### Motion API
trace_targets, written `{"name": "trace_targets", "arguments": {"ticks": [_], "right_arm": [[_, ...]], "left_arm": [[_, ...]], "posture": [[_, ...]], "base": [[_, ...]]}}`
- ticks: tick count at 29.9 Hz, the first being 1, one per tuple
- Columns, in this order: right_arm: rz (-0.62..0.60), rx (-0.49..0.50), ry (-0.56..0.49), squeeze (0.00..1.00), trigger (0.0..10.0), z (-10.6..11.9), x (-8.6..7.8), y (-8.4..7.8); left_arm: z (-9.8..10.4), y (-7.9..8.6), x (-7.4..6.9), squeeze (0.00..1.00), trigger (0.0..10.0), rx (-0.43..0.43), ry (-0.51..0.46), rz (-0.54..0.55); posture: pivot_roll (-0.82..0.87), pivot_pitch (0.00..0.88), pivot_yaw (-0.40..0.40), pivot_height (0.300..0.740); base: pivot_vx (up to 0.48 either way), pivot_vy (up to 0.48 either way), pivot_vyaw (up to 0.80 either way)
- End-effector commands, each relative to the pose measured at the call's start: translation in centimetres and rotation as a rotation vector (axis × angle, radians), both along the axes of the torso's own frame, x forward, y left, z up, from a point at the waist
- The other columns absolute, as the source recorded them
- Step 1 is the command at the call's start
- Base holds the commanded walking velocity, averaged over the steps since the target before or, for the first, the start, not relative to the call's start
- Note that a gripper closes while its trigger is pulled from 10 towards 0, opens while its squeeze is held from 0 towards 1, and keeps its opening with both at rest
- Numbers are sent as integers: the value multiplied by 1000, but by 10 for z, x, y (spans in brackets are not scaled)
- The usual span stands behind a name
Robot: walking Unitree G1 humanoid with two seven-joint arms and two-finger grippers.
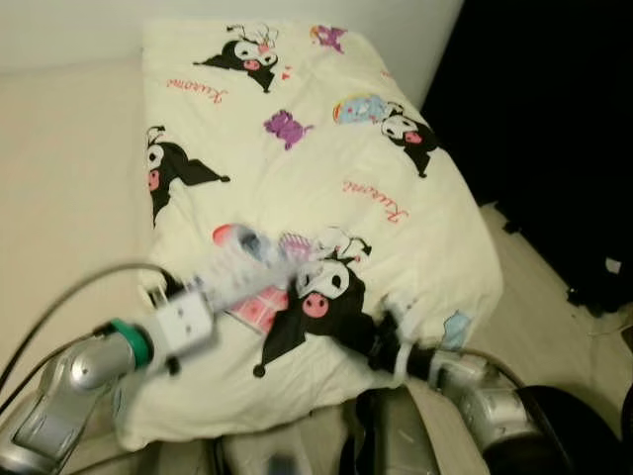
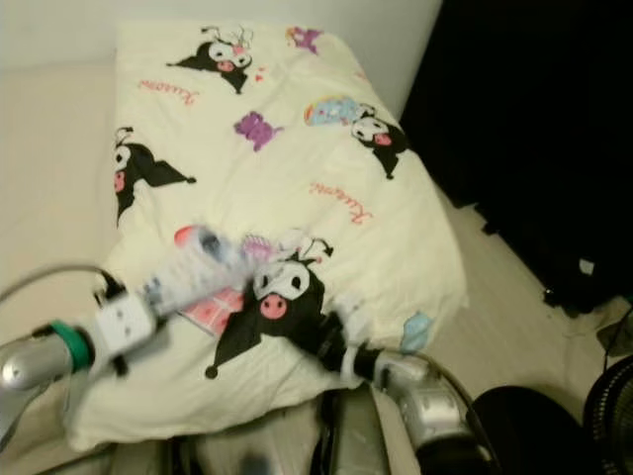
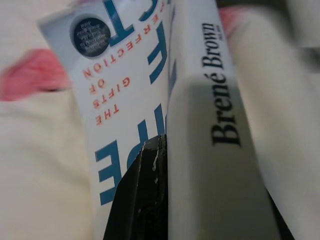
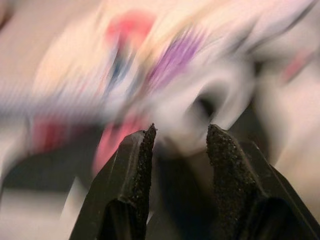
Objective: Clean up the room
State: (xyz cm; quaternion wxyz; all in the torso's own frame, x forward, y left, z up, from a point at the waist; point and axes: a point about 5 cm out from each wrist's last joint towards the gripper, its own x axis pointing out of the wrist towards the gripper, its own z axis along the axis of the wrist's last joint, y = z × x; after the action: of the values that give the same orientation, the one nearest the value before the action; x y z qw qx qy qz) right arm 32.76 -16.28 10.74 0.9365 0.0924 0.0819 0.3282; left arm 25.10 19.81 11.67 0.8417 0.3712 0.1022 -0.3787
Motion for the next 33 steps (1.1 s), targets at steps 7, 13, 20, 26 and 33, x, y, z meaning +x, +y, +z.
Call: {"name": "trace_targets", "arguments": {"ticks": [7, 13, 20, 26, 33], "right_arm": [[-449, 191, -20, 0, 10000, 24, 22, -57], [-442, 235, -37, 0, 10000, 26, 25, -52], [-405, 317, -36, 0, 10000, 28, 27, -40], [-397, 335, -22, 0, 10000, 24, 27, -35], [-367, 315, -186, 0, 10000, 43, 19, -8]], "left_arm": [[-56, 13, -46, 0, 10000, 133, 285, -7], [9, 17, 8, 0, 10000, 77, -214, 155], [134, -25, -6, 0, 10000, -605, -190, -154], [176, -34, -9, 0, 10000, -719, -282, -264], [161, -19, 40, 0, 10000, -661, -526, 236]], "posture": [[88, 142, 12, 585], [94, 139, 7, 585], [95, 135, 6, 585], [109, 130, 8, 585], [102, 110, 4, 585]], "base": [[0, 0, 0], [0, 0, 0], [0, 0, 0], [0, 0, 0], [0, 0, 0]]}}
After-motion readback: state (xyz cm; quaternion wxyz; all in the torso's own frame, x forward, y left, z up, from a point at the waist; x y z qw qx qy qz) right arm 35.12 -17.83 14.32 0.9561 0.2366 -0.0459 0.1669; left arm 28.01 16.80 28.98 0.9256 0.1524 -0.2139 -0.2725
